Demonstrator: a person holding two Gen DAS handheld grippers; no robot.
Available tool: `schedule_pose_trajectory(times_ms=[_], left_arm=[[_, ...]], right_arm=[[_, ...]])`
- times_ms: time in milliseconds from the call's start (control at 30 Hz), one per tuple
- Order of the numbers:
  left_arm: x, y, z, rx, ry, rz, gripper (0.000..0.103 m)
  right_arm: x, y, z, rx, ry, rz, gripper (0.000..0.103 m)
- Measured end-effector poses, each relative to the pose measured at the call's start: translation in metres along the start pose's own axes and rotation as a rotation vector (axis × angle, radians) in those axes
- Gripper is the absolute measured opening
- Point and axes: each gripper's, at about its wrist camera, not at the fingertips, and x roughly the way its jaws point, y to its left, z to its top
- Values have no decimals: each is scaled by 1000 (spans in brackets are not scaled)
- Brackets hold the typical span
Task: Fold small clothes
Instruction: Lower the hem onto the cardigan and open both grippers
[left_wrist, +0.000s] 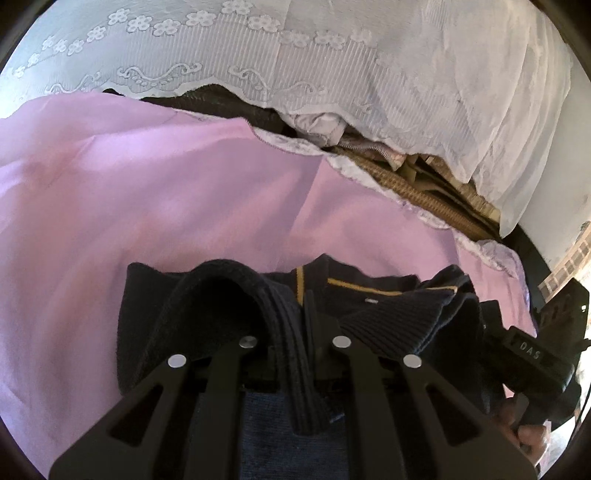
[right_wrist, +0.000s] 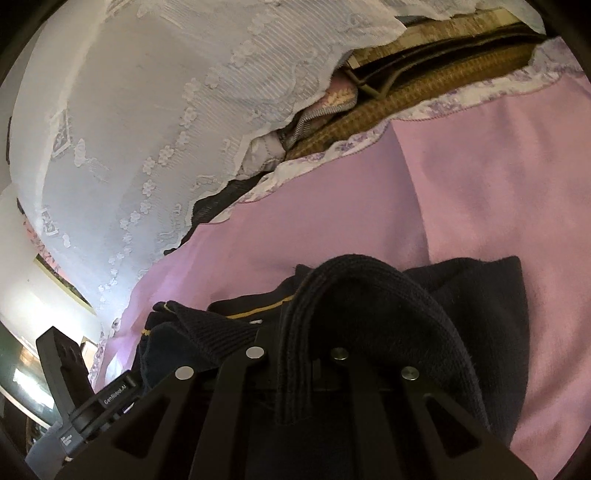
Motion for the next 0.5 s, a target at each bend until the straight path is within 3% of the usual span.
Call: schedule_pose_trajectory(times_ms=[167,233,300,367,433,500], left_arm=[[2,9,-2,-43,26,-28,16],[-2,11,-3,-54,24,-45,19],[-8,14,-2,-66,7,-50,31],[-22,20,0,-92,-69,-7,72],[-37,29,3,-127,-157,68,90],[-46,40,6,-162,-192,77,91]], right_arm=[[4,-9,-1,39,33,30,19],[-1,-7,0,31,13,39,39],[-9,-4,0,11,-34,24,52],[-13,-2,2,-3,-63,11,53],[-18,-5,4,6,-96,-16,58],[-22,-14,7,44,-124,-32,58]])
